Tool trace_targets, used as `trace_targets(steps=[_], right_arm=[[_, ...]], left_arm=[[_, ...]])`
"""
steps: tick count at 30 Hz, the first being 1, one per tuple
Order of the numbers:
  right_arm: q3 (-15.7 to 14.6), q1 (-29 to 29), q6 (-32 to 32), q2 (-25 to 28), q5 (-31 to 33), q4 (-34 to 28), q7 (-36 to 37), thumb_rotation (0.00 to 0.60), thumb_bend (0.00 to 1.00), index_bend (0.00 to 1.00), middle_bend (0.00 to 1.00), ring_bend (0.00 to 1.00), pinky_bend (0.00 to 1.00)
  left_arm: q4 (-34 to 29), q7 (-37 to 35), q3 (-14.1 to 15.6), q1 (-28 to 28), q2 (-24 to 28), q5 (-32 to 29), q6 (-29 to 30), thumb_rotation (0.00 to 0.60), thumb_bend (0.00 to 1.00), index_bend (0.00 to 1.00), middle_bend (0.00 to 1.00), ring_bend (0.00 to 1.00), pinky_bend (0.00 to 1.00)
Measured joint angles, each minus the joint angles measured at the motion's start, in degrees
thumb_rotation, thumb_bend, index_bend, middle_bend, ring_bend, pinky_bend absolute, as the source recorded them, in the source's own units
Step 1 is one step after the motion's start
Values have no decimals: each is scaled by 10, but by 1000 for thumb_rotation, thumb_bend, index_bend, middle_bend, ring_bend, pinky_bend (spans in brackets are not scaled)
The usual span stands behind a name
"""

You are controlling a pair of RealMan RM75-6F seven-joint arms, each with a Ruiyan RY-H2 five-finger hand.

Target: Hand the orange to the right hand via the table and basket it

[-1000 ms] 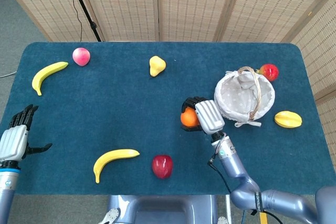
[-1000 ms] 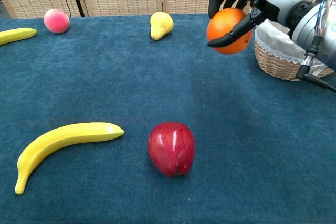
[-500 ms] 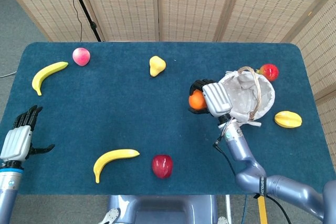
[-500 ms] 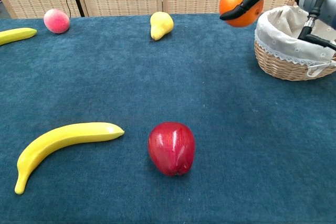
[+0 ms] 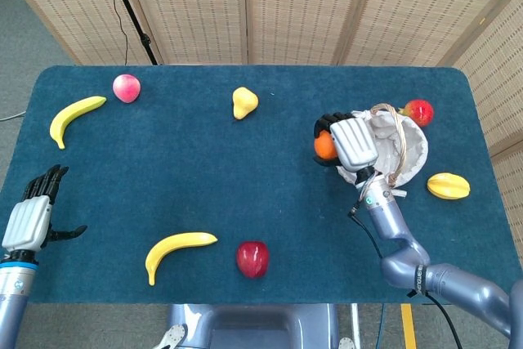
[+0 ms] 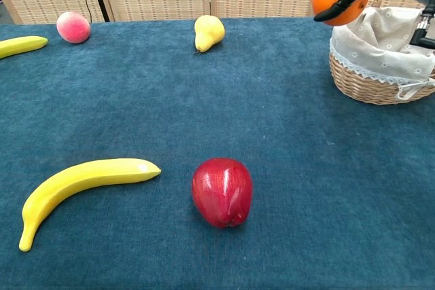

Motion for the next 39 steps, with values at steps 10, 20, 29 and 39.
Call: trace_targets(steps=[10, 20, 29, 39], right_arm=[[-26, -1, 6, 23, -22, 16, -36, 600, 71, 750, 684, 708, 691], [-53, -12, 4, 22, -30, 78, -31, 600, 71, 750, 684, 708, 690], [-63, -34, 19, 34, -28, 137, -4, 600, 71, 746, 673, 679, 678], [-70, -43, 37, 52, -45, 121, 8, 600, 30, 414, 350, 396, 428]], left_arm=[[-1, -5, 0, 0, 2, 1, -1, 600, 66, 0, 0, 0, 0], [-3, -10, 2, 0, 3, 4, -3, 600, 66, 0, 0, 0, 0], [-3, -11, 3, -1, 3, 5, -7, 600, 66, 0, 0, 0, 0], [-4, -8, 2, -3, 2, 3, -7, 600, 66, 0, 0, 0, 0]])
